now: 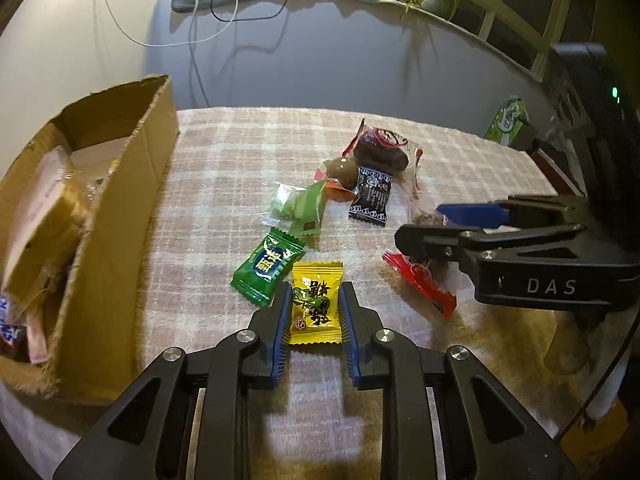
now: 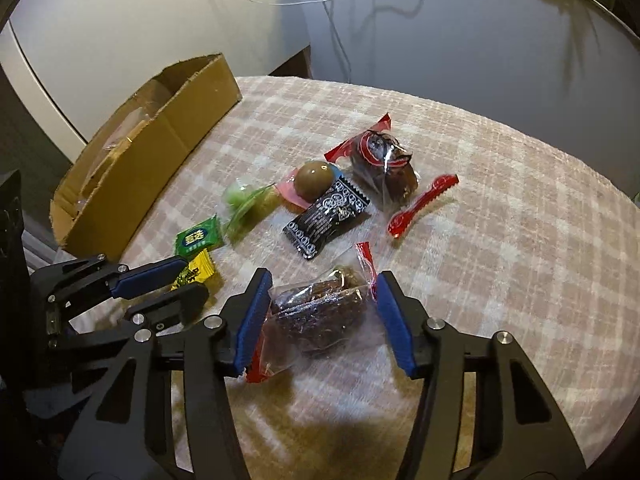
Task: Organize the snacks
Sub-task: 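Grasp the yellow candy with the left tool while the right tool grasps the bagged chocolates, then carry the yellow candy and bagged chocolates over the cardboard box, then open both tools to release the yellow candy and chocolates into the box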
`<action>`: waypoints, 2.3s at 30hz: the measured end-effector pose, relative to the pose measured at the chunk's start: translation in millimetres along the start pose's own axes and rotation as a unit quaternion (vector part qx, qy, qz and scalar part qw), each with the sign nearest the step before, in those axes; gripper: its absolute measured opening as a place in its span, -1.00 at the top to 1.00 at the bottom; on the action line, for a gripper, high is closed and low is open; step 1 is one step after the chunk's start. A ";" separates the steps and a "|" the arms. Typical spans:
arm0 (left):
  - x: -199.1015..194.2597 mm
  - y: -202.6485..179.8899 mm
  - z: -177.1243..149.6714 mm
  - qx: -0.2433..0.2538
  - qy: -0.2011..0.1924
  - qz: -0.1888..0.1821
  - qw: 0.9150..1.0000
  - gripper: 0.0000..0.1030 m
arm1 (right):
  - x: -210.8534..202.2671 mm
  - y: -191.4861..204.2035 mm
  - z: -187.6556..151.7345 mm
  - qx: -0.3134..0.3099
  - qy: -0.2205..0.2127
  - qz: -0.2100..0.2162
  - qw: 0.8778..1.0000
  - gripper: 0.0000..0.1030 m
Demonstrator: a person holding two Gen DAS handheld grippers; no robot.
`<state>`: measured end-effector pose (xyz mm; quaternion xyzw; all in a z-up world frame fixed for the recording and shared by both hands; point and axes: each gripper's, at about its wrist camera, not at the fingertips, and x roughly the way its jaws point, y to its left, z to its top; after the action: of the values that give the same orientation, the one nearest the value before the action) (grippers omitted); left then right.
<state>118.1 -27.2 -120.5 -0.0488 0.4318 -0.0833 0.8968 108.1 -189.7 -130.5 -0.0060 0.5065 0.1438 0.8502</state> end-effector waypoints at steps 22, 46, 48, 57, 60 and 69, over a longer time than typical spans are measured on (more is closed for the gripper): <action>-74.7 34.5 16.1 -0.032 -0.086 0.021 0.996 0.58 | -73.5 24.7 13.2 -0.007 -0.092 0.026 0.995 -0.08; -88.4 151.0 70.7 -0.087 -0.121 0.104 0.983 0.58 | -35.6 122.3 120.3 -0.062 -0.123 0.068 0.988 -0.08; -85.3 157.0 74.1 -0.089 -0.119 0.109 0.983 0.58 | -25.7 129.8 128.1 -0.066 -0.120 0.069 0.988 -0.08; -75.2 177.9 90.2 -0.102 -0.117 0.114 0.981 0.58 | 16.8 150.7 159.0 -0.087 -0.095 0.068 0.989 -0.08; -70.9 183.5 94.8 -0.102 -0.114 0.116 0.981 0.58 | 29.9 152.6 166.5 -0.089 -0.086 0.068 0.990 -0.09; -57.8 191.4 103.9 -0.099 -0.105 0.122 0.982 0.58 | 56.0 158.1 177.0 -0.100 -0.071 0.070 0.990 -0.10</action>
<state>184.5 173.3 -42.0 -0.0933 0.3441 0.0755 0.9312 245.5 2.9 -71.3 -0.0451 0.4273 0.2533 0.8667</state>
